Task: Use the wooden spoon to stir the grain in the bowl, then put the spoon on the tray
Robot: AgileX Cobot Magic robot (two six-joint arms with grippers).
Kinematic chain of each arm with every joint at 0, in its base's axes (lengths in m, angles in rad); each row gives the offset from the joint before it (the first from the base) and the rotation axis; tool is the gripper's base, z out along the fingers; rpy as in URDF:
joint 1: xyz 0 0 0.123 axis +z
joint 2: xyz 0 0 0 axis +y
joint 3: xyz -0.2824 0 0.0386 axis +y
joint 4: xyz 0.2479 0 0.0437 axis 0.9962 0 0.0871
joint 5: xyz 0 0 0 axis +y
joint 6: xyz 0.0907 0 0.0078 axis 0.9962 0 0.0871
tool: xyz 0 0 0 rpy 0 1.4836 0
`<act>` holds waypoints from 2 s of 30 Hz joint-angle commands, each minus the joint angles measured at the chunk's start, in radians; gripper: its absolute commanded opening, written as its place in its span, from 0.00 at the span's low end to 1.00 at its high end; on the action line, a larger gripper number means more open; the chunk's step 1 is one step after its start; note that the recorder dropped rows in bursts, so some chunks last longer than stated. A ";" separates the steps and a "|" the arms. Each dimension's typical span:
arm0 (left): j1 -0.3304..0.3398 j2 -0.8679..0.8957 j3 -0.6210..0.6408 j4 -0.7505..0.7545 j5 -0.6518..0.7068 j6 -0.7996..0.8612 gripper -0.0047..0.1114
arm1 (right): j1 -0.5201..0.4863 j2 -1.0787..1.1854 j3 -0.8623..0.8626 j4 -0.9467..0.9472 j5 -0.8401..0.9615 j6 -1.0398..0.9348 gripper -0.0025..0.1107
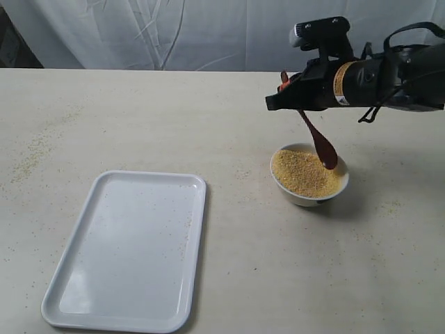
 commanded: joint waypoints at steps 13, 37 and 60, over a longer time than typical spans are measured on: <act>0.002 -0.004 0.002 0.001 -0.001 0.000 0.04 | 0.159 -0.107 -0.164 -0.371 -0.435 1.036 0.02; 0.002 -0.004 0.002 0.001 -0.001 0.000 0.04 | 0.544 0.321 -0.273 -0.334 -0.227 1.036 0.51; 0.002 -0.004 0.002 0.001 -0.001 0.000 0.04 | 0.542 0.082 -0.273 -0.550 0.230 0.480 0.05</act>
